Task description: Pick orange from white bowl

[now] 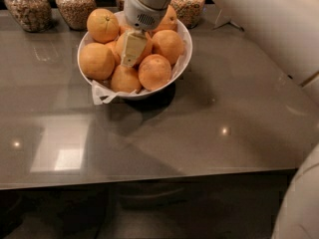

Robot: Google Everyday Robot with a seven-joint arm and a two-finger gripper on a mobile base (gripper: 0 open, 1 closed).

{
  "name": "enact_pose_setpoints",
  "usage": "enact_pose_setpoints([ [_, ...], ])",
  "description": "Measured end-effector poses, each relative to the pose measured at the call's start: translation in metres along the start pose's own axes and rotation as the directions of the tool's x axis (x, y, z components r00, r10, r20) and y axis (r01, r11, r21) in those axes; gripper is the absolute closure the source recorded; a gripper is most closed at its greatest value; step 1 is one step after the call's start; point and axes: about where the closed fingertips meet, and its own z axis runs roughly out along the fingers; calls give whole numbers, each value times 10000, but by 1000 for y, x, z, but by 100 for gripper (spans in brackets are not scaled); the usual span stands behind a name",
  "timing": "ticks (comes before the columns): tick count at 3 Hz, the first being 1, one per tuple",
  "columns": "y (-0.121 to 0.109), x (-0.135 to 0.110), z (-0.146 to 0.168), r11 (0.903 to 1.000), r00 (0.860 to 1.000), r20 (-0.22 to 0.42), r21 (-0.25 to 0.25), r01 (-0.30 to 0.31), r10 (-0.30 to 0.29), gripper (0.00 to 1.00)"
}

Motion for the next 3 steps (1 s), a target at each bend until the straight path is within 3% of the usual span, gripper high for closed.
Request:
enact_pose_setpoints([
  [2, -5, 23, 9, 9994, 9982, -505, -43, -333, 330, 31],
  [3, -7, 28, 9, 9990, 9969, -653, -15, -449, 447, 49],
])
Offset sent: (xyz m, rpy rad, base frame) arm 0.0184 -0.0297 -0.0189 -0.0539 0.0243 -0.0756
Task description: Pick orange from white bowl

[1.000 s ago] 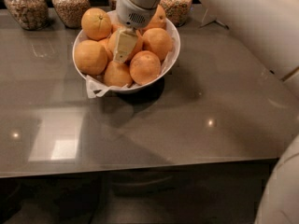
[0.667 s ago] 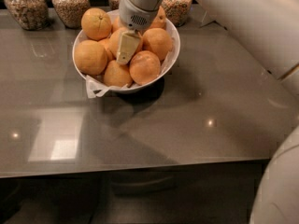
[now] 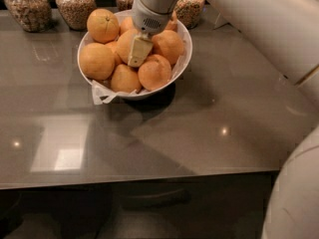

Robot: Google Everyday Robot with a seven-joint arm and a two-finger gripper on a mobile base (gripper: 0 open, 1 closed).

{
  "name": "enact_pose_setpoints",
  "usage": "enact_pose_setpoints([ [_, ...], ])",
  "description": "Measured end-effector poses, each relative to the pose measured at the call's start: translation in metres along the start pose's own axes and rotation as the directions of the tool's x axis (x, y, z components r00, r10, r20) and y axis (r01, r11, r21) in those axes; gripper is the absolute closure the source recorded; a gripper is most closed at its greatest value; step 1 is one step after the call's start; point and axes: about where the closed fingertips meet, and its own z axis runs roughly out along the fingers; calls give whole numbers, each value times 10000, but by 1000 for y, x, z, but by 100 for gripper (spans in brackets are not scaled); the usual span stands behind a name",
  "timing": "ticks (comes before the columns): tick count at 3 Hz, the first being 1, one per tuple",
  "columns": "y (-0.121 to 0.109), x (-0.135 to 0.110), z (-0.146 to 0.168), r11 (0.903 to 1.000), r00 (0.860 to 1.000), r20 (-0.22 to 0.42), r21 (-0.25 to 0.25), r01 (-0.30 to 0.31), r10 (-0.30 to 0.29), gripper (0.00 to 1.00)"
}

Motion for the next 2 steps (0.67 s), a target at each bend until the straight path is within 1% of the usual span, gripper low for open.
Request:
enact_pose_setpoints([
  [1, 0, 1, -3, 10000, 10000, -22, 63, -10, 10, 73],
  [2, 2, -3, -16, 9997, 9999, 104, 256, 52, -54, 96],
])
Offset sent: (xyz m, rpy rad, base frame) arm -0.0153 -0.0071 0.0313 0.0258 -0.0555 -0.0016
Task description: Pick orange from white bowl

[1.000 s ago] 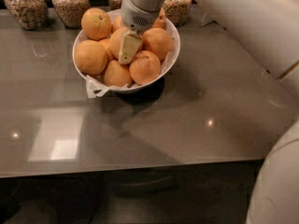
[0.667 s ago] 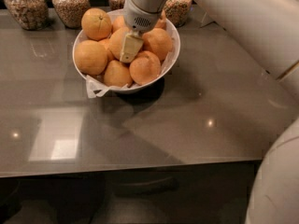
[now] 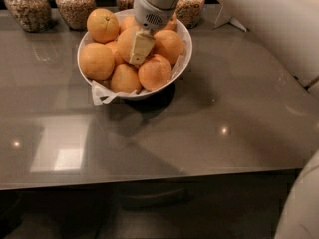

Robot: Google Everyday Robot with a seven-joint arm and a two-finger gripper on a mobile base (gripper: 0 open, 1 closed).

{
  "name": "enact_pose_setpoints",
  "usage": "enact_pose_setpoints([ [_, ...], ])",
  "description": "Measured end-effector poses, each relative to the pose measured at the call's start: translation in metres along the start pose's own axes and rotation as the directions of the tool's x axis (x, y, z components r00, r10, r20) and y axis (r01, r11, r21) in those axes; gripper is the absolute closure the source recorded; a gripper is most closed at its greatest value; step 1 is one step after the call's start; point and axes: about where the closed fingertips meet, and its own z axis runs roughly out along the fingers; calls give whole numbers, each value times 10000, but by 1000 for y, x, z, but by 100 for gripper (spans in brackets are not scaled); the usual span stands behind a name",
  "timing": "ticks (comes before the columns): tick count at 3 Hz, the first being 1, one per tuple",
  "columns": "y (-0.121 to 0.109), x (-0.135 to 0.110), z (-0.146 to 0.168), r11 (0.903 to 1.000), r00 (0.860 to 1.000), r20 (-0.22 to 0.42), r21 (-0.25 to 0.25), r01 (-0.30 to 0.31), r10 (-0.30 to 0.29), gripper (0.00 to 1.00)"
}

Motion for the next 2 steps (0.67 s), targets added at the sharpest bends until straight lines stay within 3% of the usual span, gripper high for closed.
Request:
enact_pose_setpoints([
  [2, -2, -9, -47, 9985, 9954, 957, 530, -117, 66, 100],
])
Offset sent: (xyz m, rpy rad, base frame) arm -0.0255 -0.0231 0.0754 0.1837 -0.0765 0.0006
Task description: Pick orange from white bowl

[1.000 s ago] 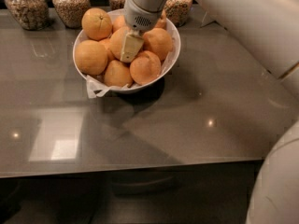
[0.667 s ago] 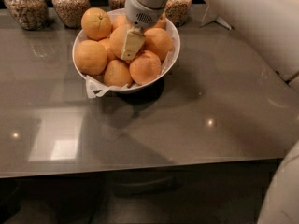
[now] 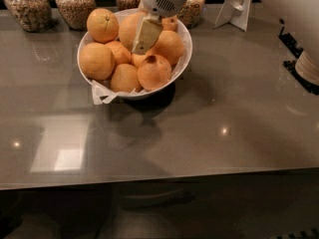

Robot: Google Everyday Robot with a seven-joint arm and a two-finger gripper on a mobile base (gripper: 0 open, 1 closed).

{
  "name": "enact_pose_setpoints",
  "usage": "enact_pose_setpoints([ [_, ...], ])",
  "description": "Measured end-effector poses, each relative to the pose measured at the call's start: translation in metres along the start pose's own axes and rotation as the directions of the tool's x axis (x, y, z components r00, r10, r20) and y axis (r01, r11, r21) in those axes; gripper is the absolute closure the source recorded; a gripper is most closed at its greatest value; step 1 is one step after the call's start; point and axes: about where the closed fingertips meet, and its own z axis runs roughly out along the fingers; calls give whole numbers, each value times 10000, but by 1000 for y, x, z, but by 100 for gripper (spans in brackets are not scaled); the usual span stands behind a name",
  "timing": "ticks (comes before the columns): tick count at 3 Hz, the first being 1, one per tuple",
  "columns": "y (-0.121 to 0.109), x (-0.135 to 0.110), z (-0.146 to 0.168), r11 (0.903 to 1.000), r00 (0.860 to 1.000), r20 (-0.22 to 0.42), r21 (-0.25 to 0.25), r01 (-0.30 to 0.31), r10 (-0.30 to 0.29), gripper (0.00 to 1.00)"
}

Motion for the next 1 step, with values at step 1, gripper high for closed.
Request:
enact_pose_setpoints([
  [1, -4, -3, -30, 9996, 9949, 999, 221, -172, 149, 100],
])
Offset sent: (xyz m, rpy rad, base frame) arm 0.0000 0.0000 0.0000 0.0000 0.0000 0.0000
